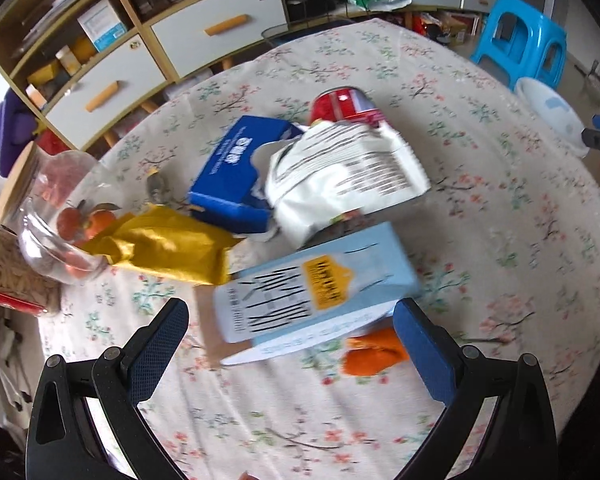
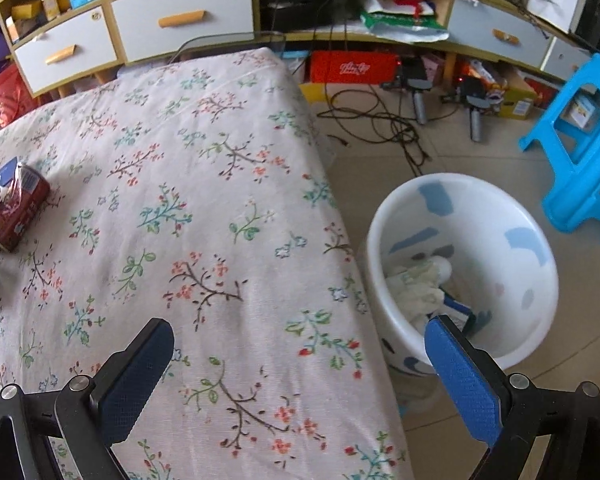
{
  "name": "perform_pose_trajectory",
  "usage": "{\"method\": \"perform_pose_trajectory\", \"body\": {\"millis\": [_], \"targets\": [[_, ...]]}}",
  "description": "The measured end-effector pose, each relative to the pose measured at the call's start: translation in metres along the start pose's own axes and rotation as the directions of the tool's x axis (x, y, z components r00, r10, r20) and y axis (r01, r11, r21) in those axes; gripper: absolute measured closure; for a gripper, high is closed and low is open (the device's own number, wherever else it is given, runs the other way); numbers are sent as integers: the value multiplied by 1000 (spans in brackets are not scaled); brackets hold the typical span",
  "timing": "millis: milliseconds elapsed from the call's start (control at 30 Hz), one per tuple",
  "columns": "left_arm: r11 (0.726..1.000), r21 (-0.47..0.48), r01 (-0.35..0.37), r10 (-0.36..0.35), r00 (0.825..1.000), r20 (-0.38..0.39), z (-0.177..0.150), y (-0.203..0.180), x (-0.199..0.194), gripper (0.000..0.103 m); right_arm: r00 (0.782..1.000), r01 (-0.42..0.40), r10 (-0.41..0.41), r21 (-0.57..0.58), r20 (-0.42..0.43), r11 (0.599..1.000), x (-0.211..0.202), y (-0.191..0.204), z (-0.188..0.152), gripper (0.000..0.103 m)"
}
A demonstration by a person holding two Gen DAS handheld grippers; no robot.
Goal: Collect trash
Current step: 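Move both tools back over the table toward the milk carton, then grasp the white-blue milk carton with the left tool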
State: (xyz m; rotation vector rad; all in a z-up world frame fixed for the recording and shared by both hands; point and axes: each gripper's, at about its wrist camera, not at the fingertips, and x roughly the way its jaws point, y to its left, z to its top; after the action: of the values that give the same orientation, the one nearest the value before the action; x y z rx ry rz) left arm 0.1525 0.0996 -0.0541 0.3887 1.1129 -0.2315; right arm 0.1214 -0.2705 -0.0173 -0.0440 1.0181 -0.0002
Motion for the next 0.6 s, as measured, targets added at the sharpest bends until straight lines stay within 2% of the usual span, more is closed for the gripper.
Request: {"method": "perform_pose_trajectory", "body": {"millis": [233, 367, 467, 533, 600], "targets": [[1000, 2, 25, -25, 998, -51, -2, 11, 29, 0, 999, -29, 29, -9, -35, 1000, 8, 17, 0, 0], [999, 23, 47, -46, 998, -46, 4, 7, 36, 0, 999, -32, 30, -30, -41, 999, 9, 27, -1, 0], [996, 36, 86, -84, 996, -41, 9, 1, 37, 0, 998, -40, 38, -43, -45, 998, 8, 34, -2, 0], [991, 11, 135, -134, 990, -53, 11, 1, 40, 1, 997, -59, 57, -54, -43, 997, 7, 39, -2, 0], [982, -34, 184, -186, 981, -55, 11, 5, 42, 9, 997, -71, 69, -61, -40, 996, 6, 44, -3, 0]]}}
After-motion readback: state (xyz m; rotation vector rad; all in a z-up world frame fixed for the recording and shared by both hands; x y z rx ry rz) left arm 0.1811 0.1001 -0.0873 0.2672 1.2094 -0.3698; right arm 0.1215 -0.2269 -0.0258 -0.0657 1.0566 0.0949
